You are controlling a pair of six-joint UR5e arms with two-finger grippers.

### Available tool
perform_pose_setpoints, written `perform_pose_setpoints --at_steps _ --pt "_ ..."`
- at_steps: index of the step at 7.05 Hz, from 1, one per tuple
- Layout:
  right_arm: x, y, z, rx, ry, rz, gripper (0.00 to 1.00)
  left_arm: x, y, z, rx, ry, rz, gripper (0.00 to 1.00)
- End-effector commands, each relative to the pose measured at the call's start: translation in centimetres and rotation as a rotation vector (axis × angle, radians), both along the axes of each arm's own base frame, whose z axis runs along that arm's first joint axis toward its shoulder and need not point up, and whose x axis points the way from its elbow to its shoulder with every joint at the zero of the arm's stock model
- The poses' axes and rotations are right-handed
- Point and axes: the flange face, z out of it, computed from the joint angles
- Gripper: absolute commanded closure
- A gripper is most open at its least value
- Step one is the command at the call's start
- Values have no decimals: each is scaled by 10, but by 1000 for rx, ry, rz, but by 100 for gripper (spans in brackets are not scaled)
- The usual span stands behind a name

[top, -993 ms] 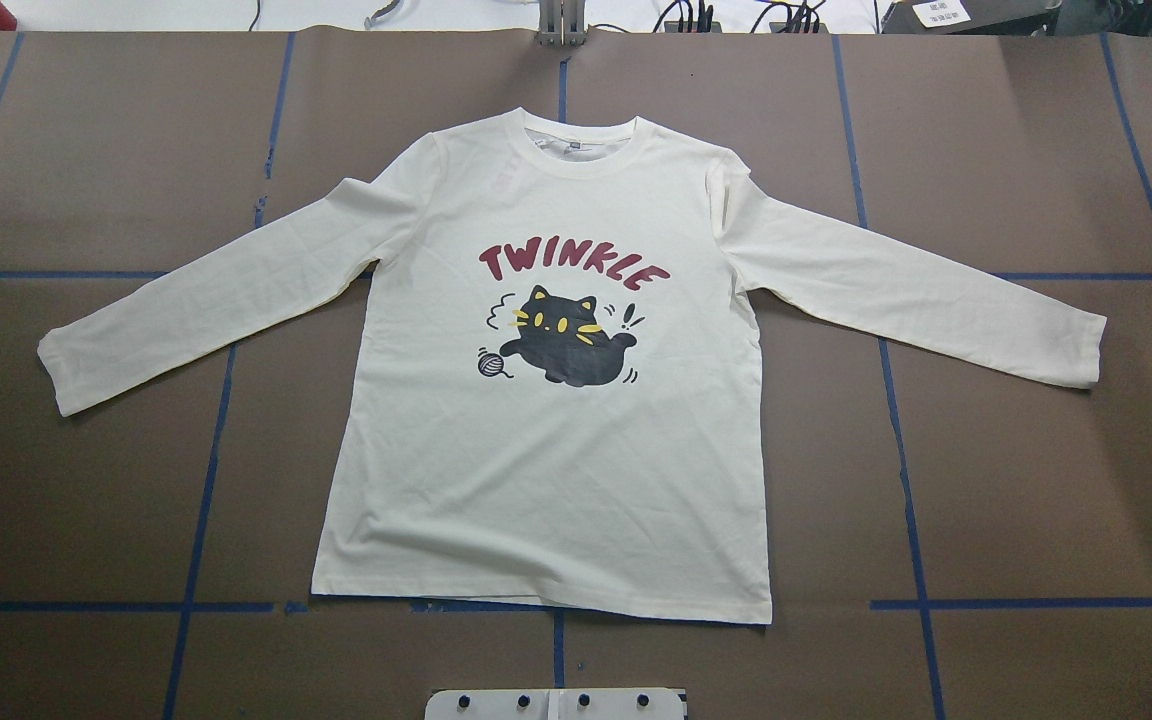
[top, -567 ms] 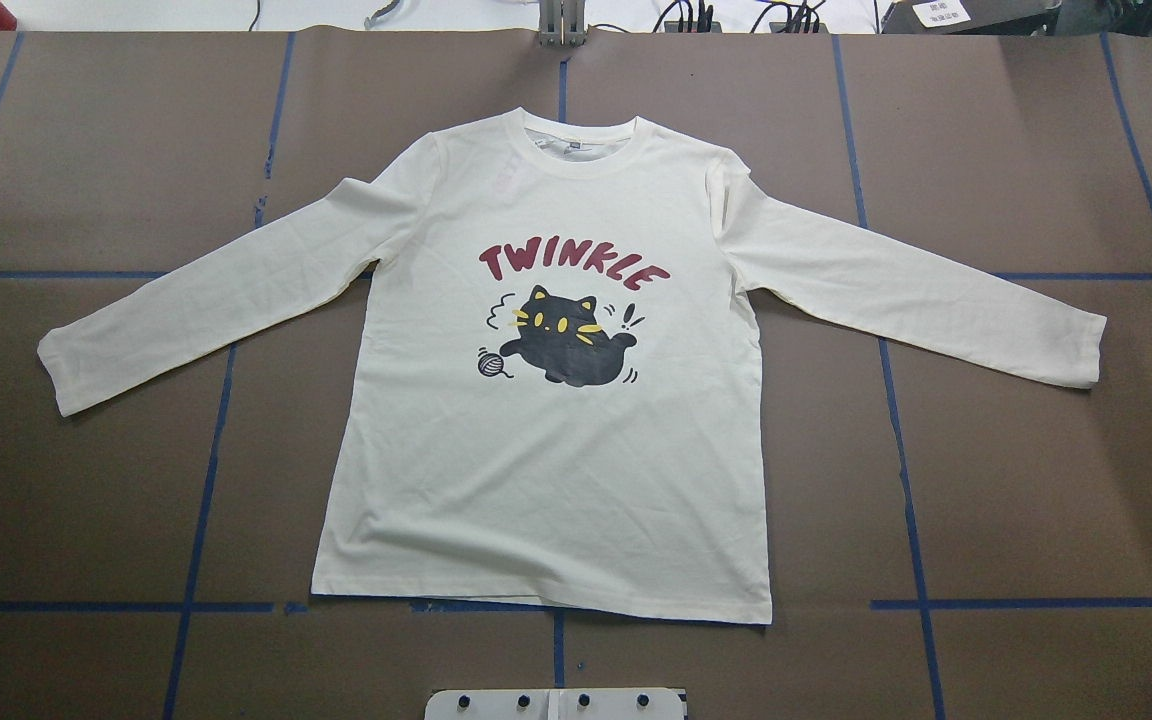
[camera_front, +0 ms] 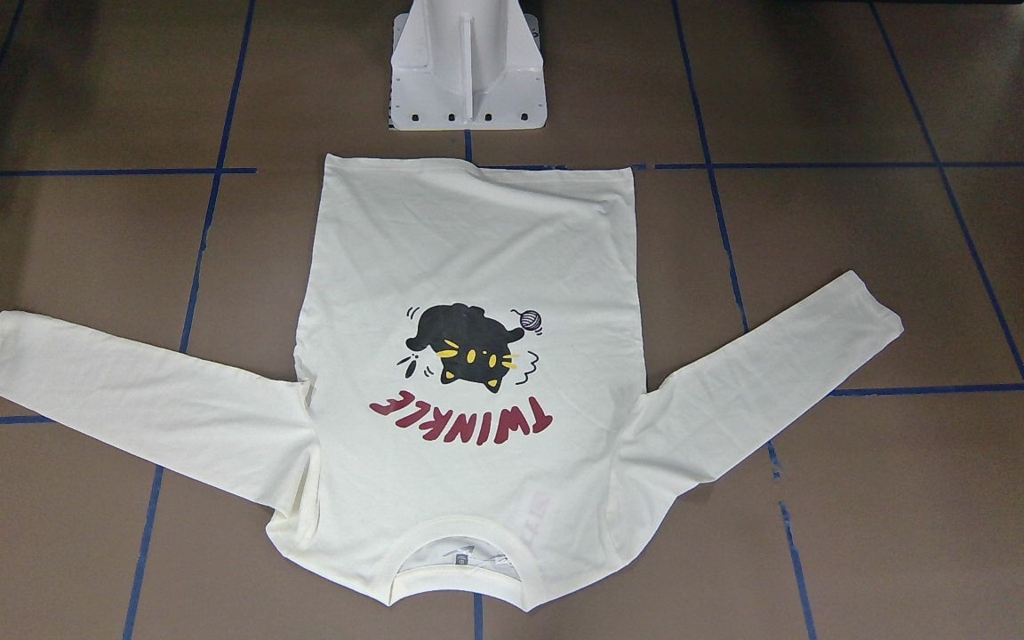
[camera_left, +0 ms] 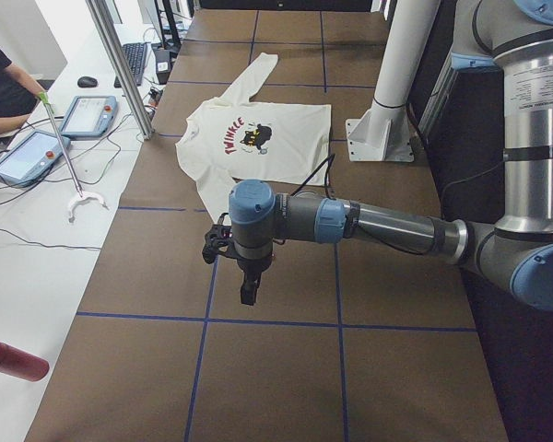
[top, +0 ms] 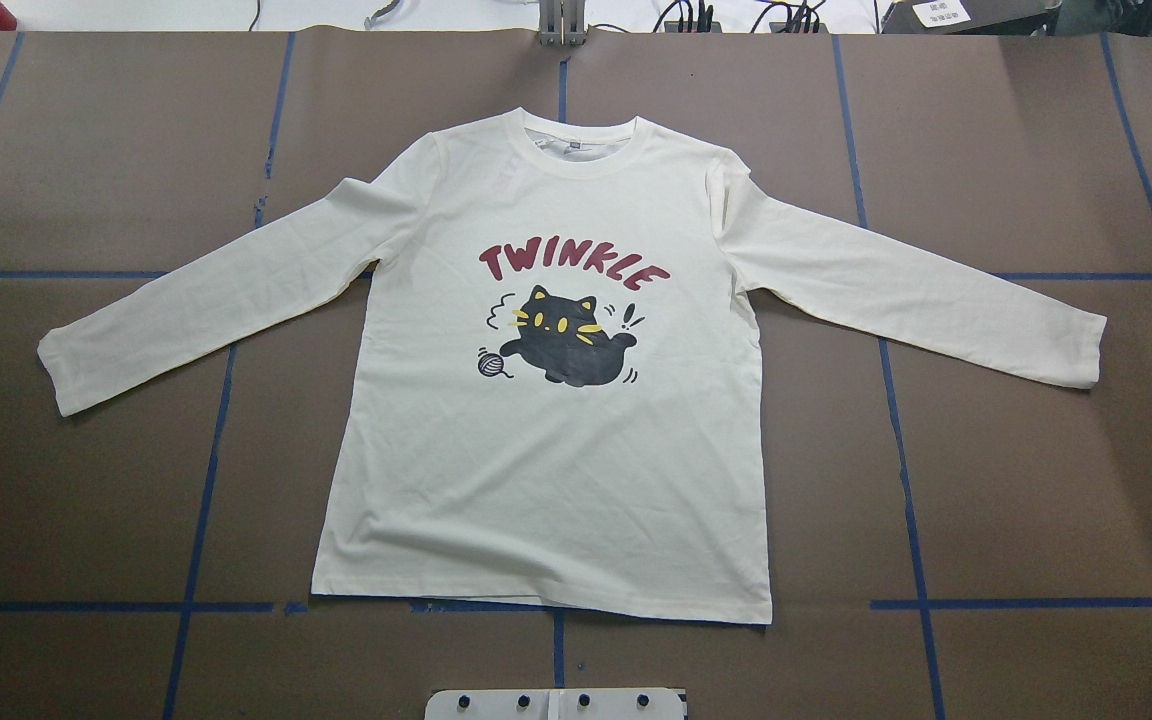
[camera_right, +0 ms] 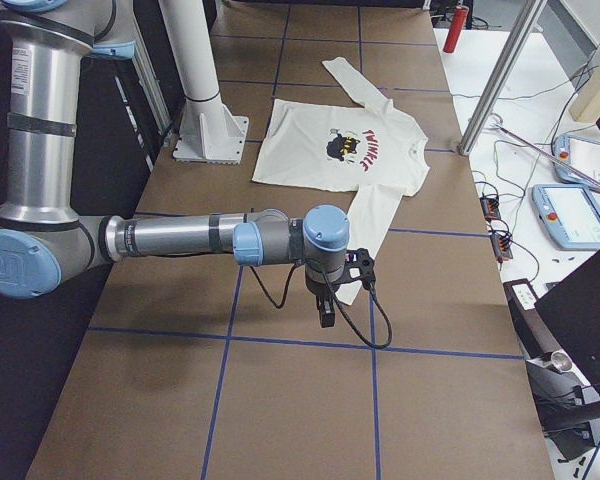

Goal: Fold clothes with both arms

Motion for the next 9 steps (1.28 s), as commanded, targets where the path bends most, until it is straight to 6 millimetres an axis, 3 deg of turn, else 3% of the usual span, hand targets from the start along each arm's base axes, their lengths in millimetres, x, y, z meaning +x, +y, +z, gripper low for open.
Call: perform_pose_setpoints --at_steps 1,2,3,5,6,7,9 --pt "-16 -13 39 59 -40 -31 0 1 -4 2 38 -1 -4 0" --pt "-47 -21 62 100 -108 -70 0 1 1 5 39 6 -4 0" --pt "-92 -38 62 74 -127 -67 0 1 0 4 39 7 -3 0" --pt "-143 -67 35 6 -150 -23 0 1 -1 9 34 8 -1 0" --pt "-168 -87 41 -10 -137 -48 1 1 0 11 31 8 -1 0" --pt "-178 -100 52 -40 -126 -46 6 1 0 7 38 8 -1 0" --pt "-183 -98 59 -64 -100 -29 17 1 0 12 29 8 -1 0"
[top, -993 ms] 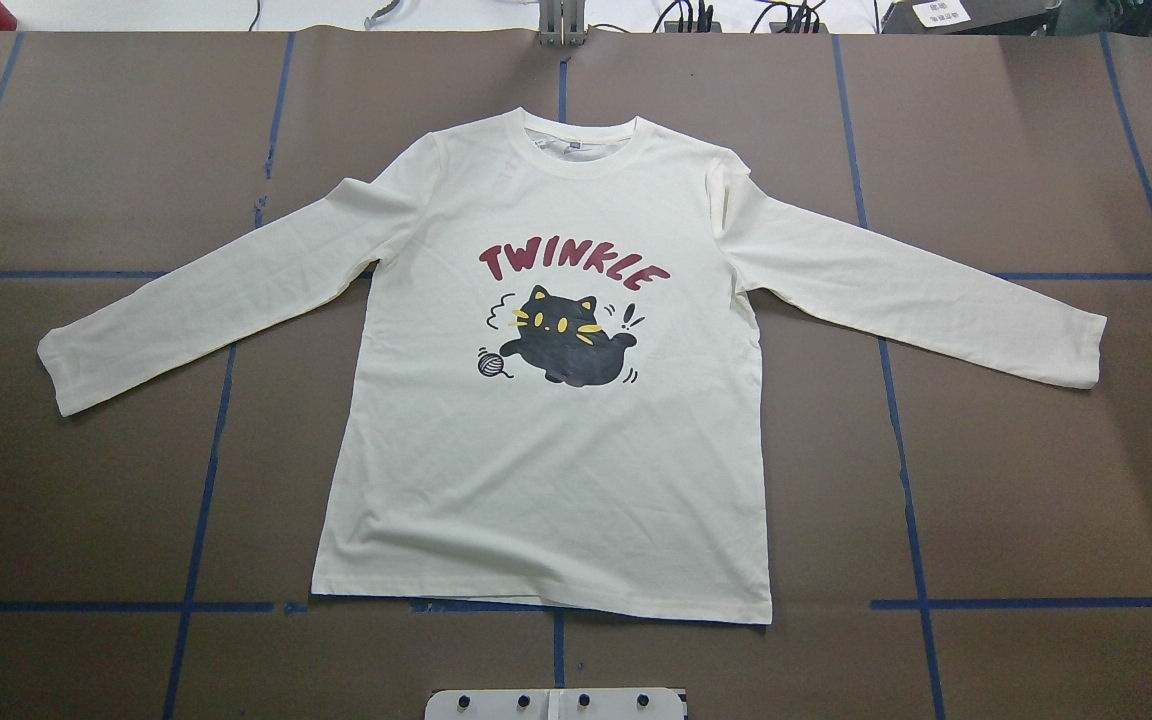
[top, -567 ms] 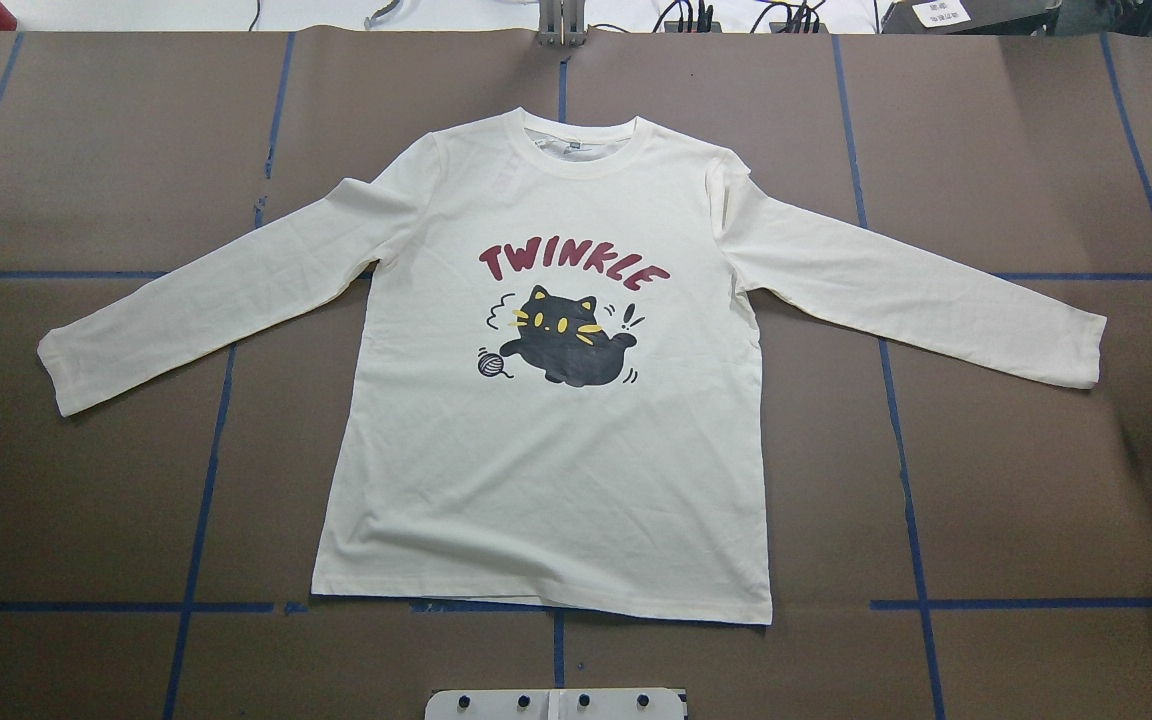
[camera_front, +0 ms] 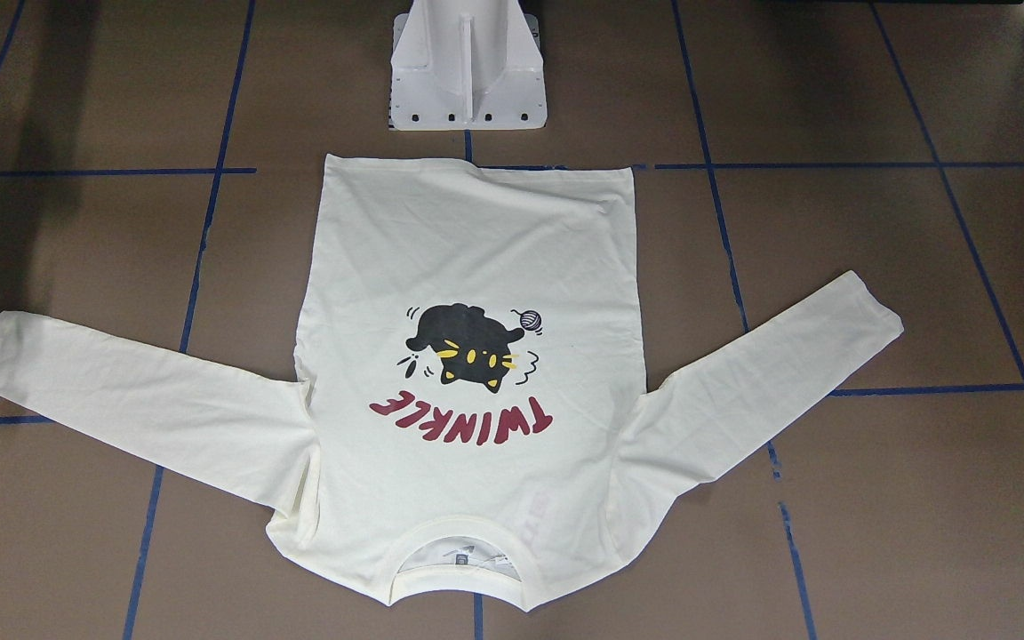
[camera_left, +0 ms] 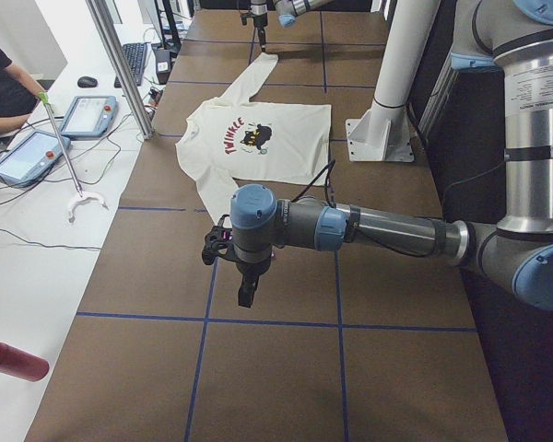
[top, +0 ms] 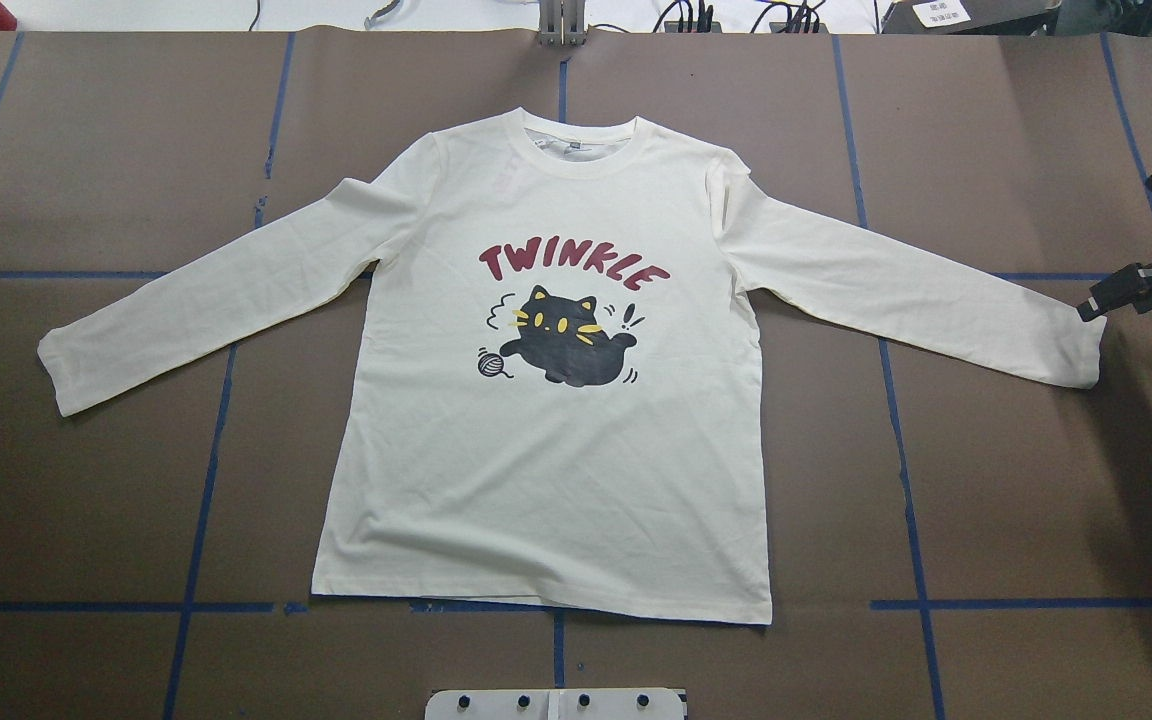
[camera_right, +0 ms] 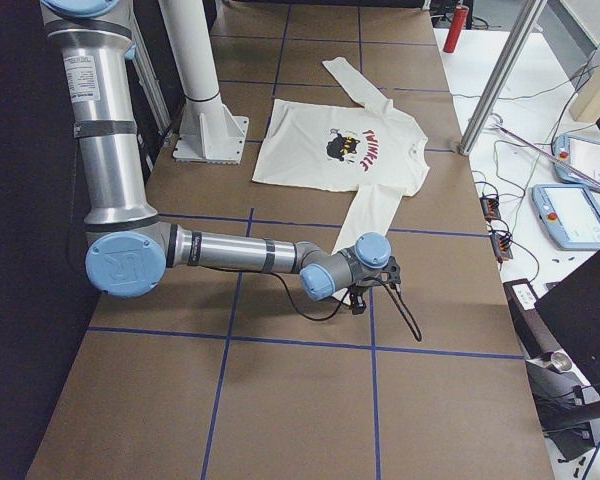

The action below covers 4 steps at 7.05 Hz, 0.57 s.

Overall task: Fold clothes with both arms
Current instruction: 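Lower the right gripper and grasp the cuff of the sleeve nearest it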

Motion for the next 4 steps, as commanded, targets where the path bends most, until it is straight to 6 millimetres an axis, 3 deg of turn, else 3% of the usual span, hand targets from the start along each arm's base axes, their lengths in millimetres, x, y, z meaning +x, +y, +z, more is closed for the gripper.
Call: perform_pose_setpoints --at_steps 1,4 --pt "-7 1 8 -51 17 26 29 0 0 -1 8 0 0 0" --pt "-16 5 15 -57 40 16 32 0 0 2 1 -1 -1 0"
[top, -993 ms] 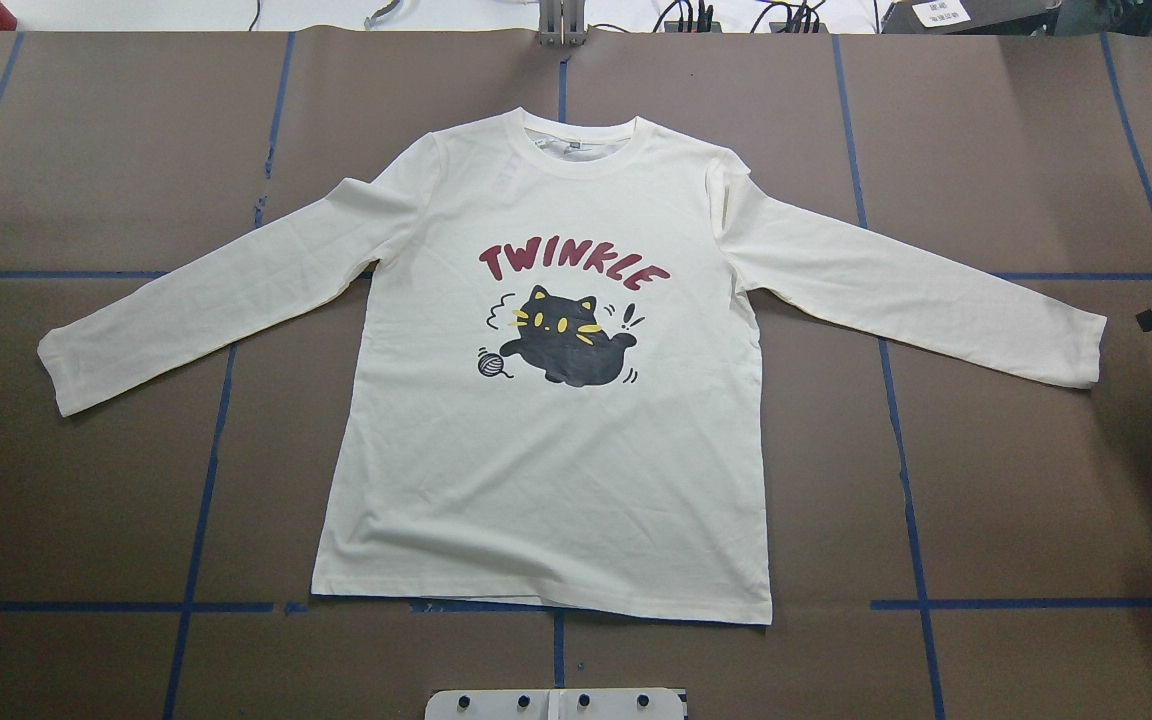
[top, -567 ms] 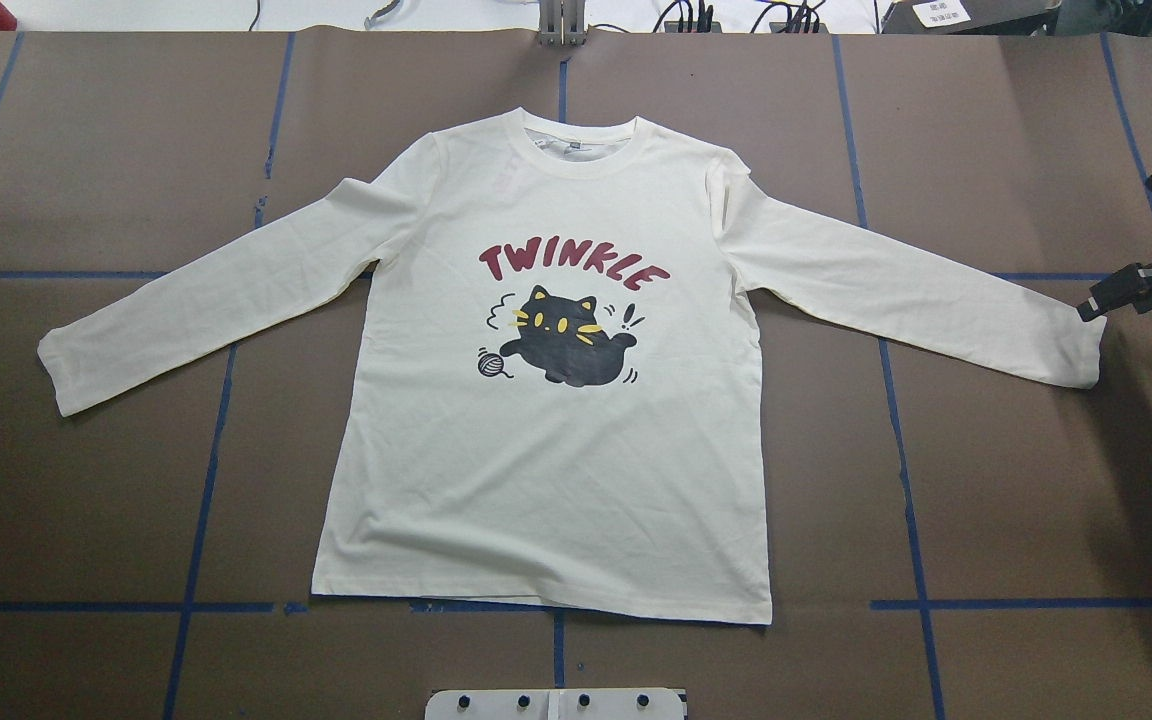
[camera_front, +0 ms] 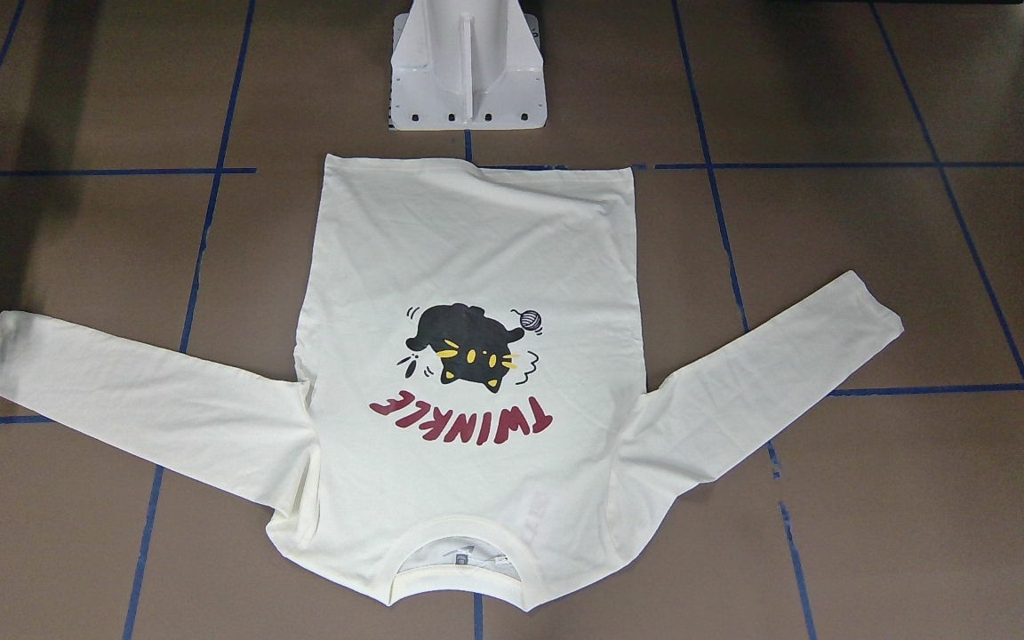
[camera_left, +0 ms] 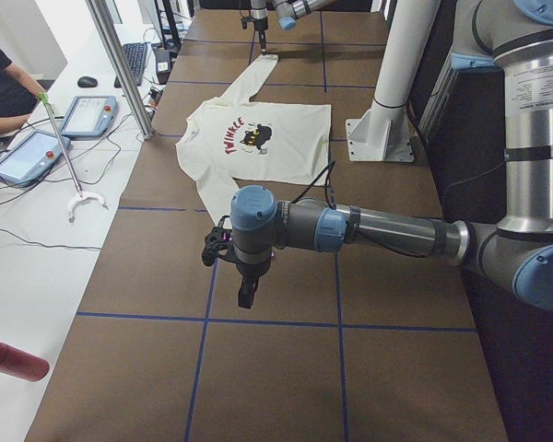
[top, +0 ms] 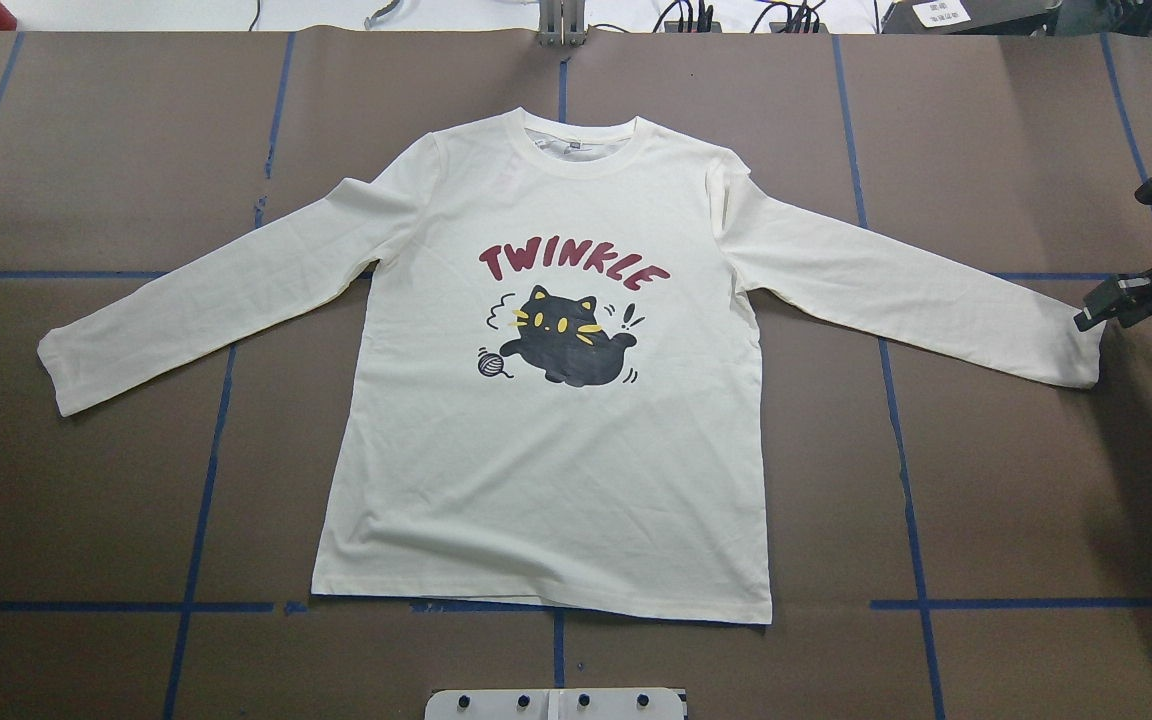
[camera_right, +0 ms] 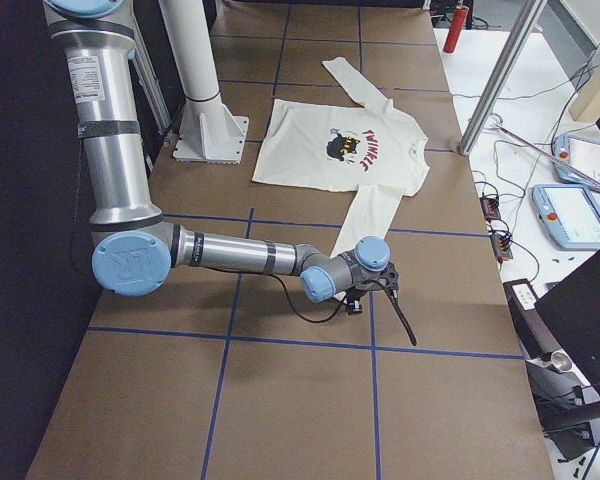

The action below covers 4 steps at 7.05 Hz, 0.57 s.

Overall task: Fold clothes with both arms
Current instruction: 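Lower the right gripper and grasp the cuff of the sleeve nearest it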

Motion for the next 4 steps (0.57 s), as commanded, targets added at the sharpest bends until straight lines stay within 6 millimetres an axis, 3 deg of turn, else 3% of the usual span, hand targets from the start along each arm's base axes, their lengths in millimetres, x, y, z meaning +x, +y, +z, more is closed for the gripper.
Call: perform_pose_setpoints --at_steps 1,2,3,4 --pt "-4 1 2 -1 10 -4 76 0 0 2 -3 0 0 0" --pt "-8 -1 0 2 9 -9 100 0 0 2 -4 0 0 0" --pt "-9 -1 0 6 10 -12 100 0 0 2 -3 0 0 0" --pt "-11 -4 -17 25 -12 -13 100 0 0 2 -3 0 0 0"
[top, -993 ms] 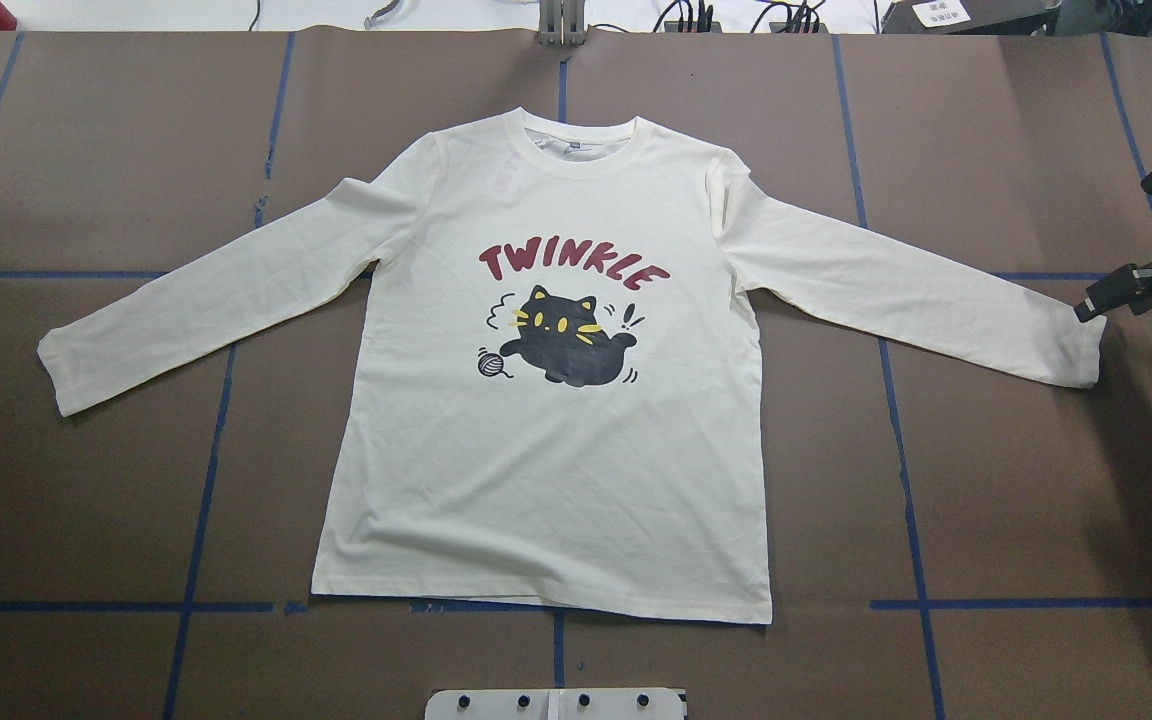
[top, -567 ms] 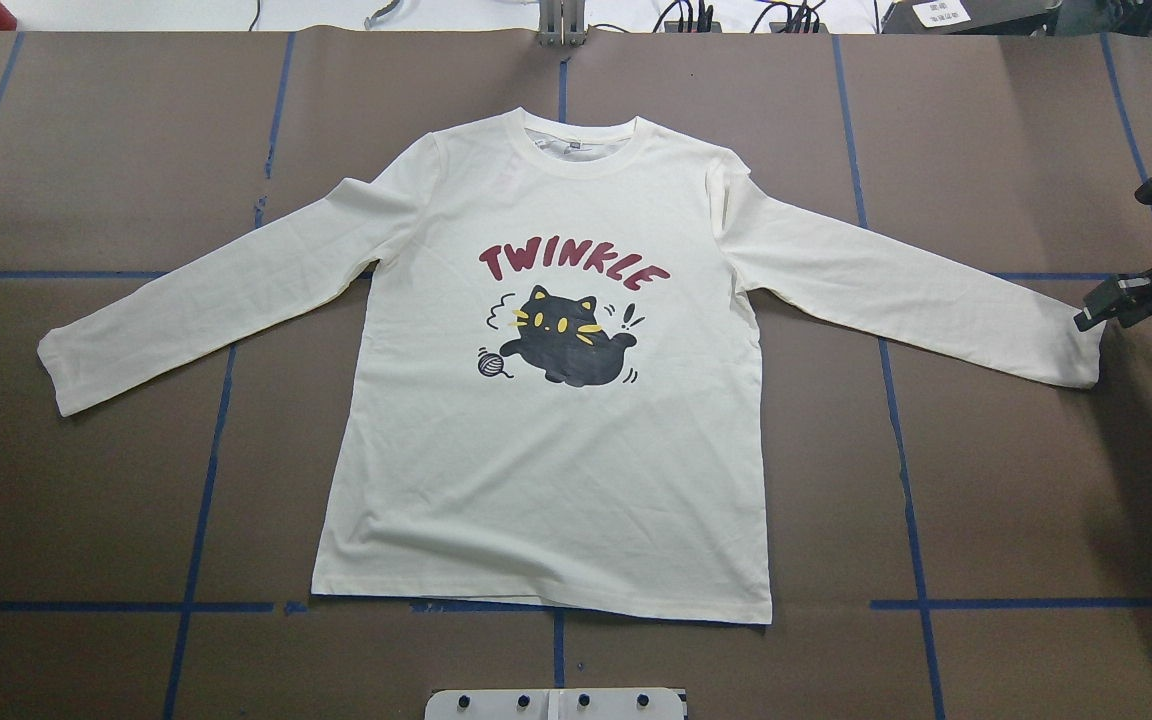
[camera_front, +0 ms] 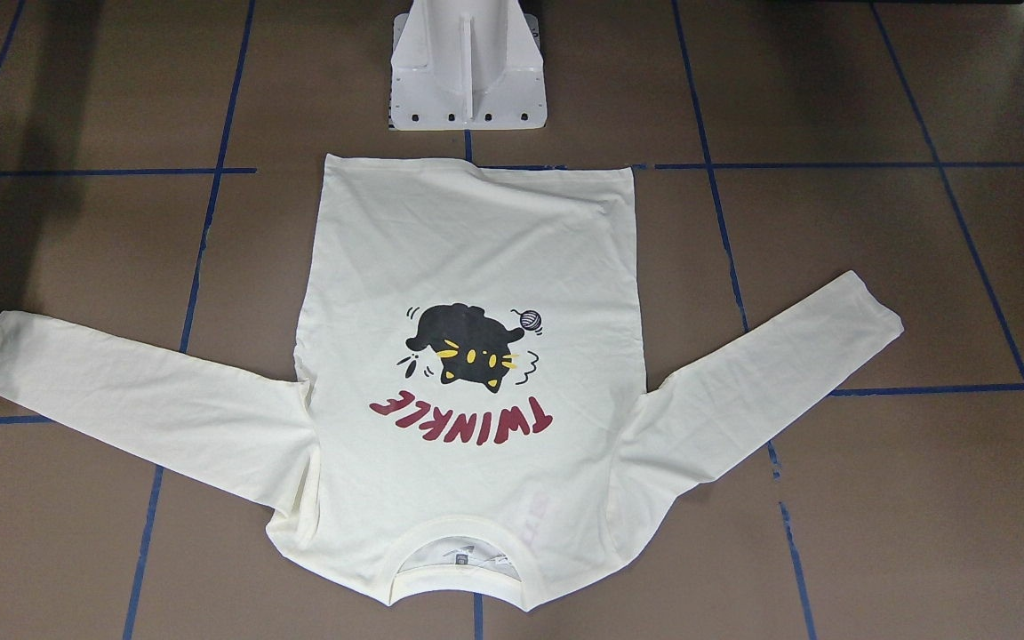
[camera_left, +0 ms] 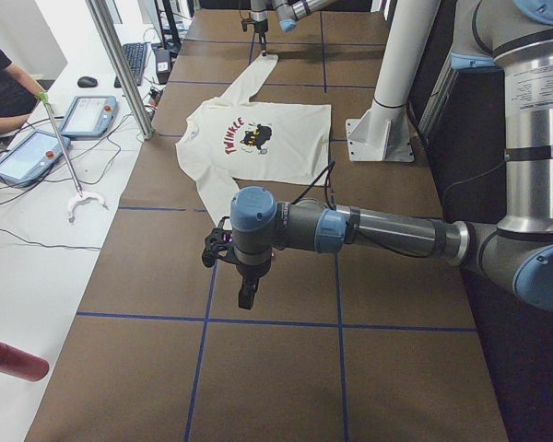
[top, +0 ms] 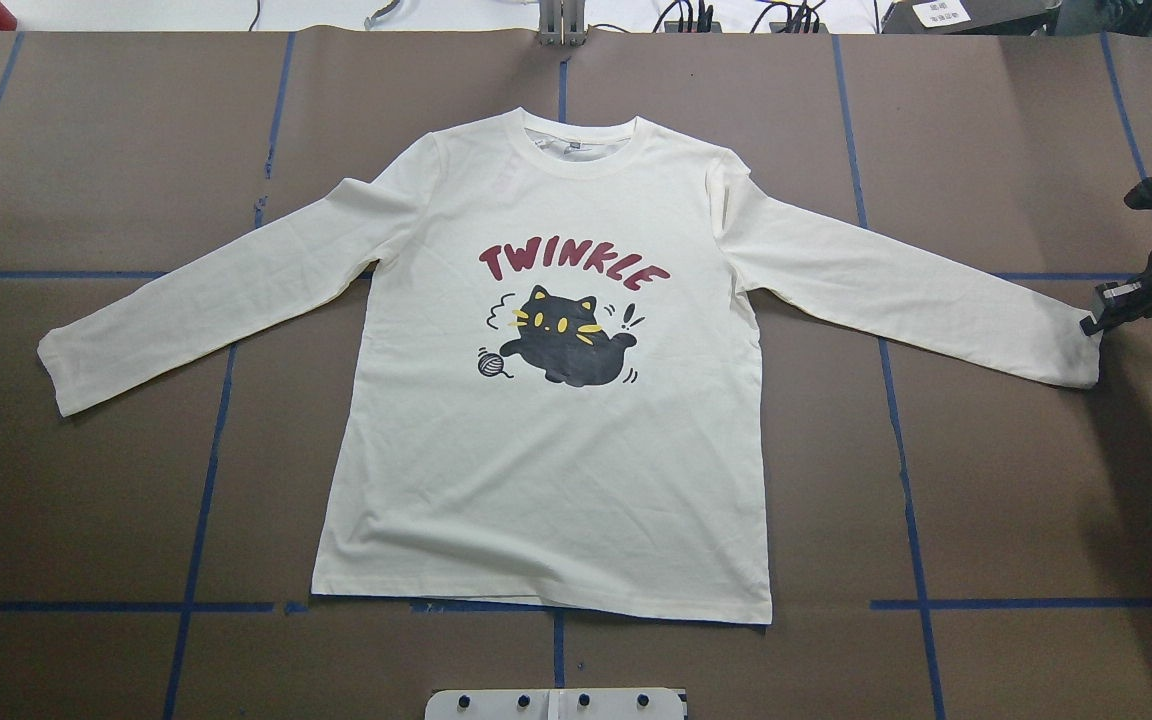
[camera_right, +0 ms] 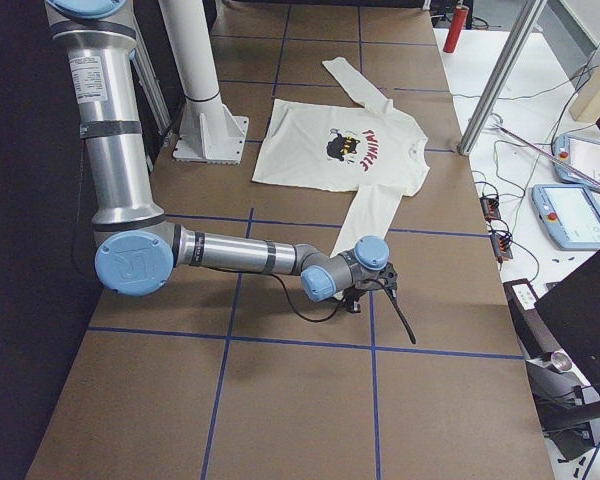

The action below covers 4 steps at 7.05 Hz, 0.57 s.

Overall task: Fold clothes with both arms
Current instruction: 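Lower the right gripper and grasp the cuff of the sleeve nearest it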

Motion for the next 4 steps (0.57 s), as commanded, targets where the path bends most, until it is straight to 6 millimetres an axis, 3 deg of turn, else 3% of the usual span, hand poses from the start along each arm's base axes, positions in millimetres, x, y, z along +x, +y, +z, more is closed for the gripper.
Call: perform_pose_setpoints --at_steps 1,2,3,4 --pt "-4 -7 -42 19 -35 30 100 0 0 -1 2 0 -1 0" --pt "-6 -7 -97 -7 -85 111 100 0 0 -3 6 0 0 0" --pt "-34 6 -151 -50 -133 146 100 -1 0 -6 14 0 -2 0" --pt "-81 28 -210 -82 -168 170 100 -1 0 -6 14 0 -2 0"
